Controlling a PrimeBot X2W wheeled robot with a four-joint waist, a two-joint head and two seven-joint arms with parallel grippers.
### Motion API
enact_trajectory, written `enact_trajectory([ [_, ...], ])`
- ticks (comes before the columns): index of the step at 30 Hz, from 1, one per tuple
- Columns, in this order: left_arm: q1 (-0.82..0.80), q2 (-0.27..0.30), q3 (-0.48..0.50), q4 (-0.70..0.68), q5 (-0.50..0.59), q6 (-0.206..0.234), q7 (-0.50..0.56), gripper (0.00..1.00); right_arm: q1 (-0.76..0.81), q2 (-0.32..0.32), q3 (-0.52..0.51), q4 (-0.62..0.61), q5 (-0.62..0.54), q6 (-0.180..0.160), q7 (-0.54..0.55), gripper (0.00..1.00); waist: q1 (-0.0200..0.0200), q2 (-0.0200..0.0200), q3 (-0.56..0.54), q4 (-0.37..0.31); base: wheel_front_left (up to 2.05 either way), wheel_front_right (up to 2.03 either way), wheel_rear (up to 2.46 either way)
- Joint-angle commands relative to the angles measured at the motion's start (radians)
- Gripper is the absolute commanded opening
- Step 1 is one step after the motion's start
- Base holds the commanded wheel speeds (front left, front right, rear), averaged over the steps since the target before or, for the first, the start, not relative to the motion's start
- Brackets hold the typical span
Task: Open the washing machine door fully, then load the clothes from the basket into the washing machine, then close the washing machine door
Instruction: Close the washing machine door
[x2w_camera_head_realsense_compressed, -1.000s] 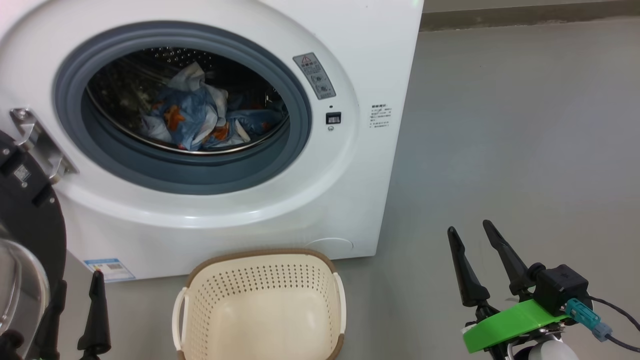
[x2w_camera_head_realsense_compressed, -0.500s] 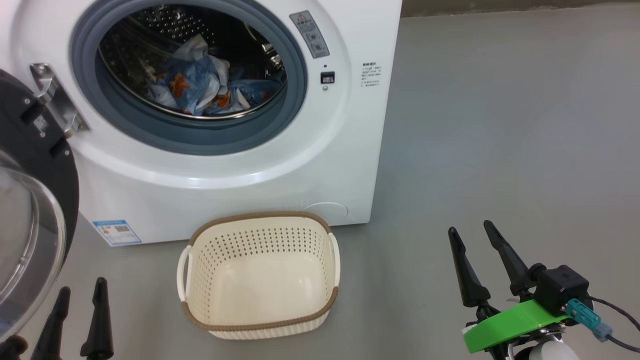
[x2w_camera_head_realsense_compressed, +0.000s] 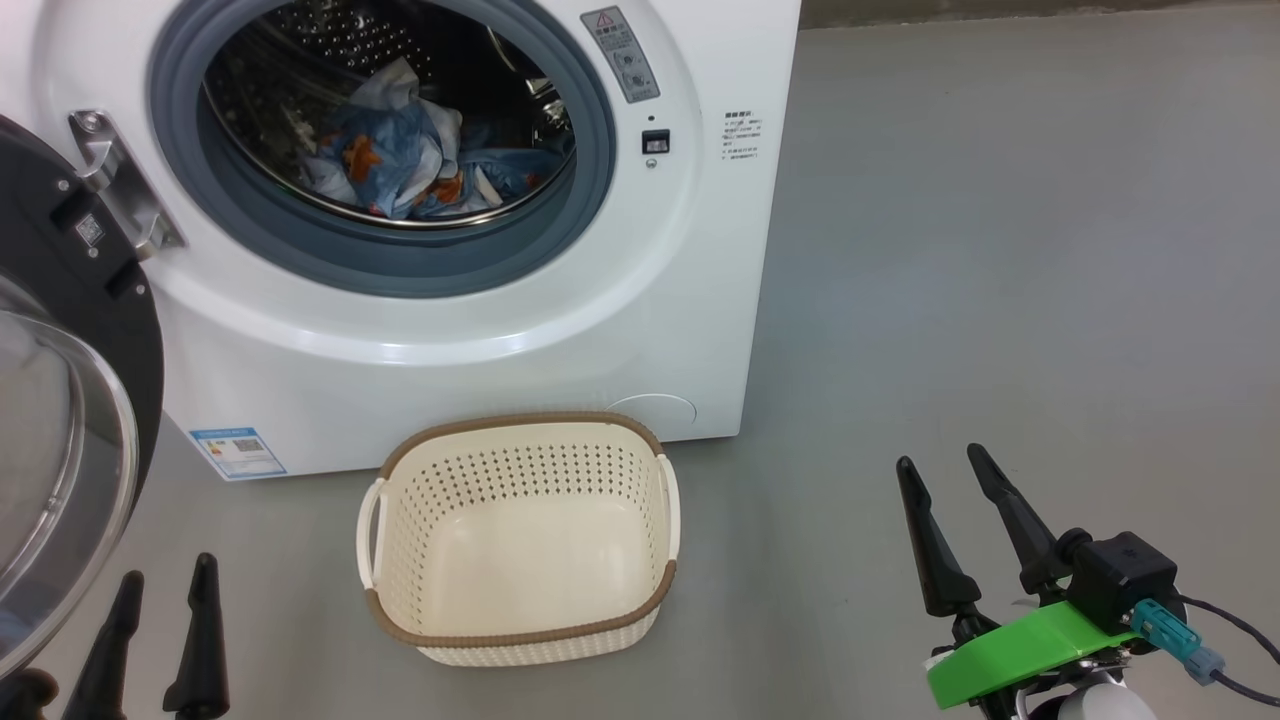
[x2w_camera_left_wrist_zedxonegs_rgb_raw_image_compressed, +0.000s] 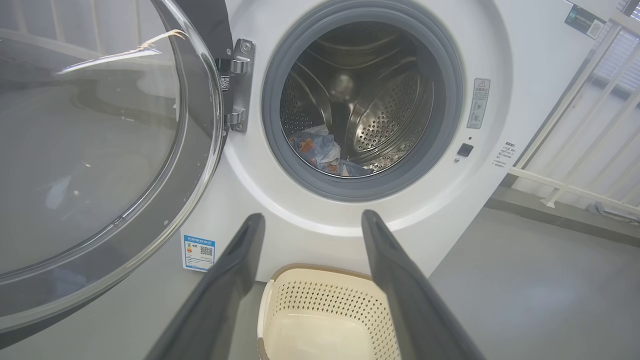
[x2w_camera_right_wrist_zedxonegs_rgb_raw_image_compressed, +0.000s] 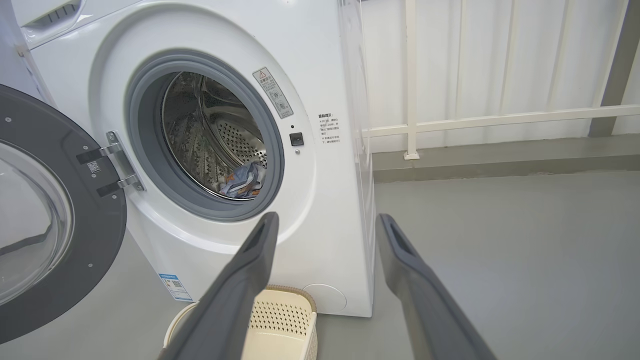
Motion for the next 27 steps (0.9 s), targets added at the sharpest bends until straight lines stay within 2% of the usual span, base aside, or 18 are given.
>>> enact_trajectory([
  [1, -0.025, 0.028, 0.034, -0.023, 0.009, -0.002, -0.006, 1.0, -0.013, -0.003, 0.023, -0.02, -0.005, 0.002, -0.005, 1.0, -0.0001, -0.0001, -0.003, 0.0, 0.0, 0.0, 0.0],
  [13, -0.031, 0.02, 0.036, -0.012, 0.027, -0.002, -0.006, 1.0, -0.012, -0.003, 0.014, -0.018, -0.004, 0.002, -0.005, 1.0, -0.0001, -0.0001, -0.006, 0.024, 0.0, 0.0, 0.0],
  [27, -0.051, 0.003, 0.064, 0.027, 0.086, -0.002, -0.006, 1.0, -0.022, -0.003, 0.024, -0.003, 0.001, 0.002, -0.005, 1.0, -0.0001, -0.0001, -0.013, 0.146, 0.0, 0.0, 0.0],
])
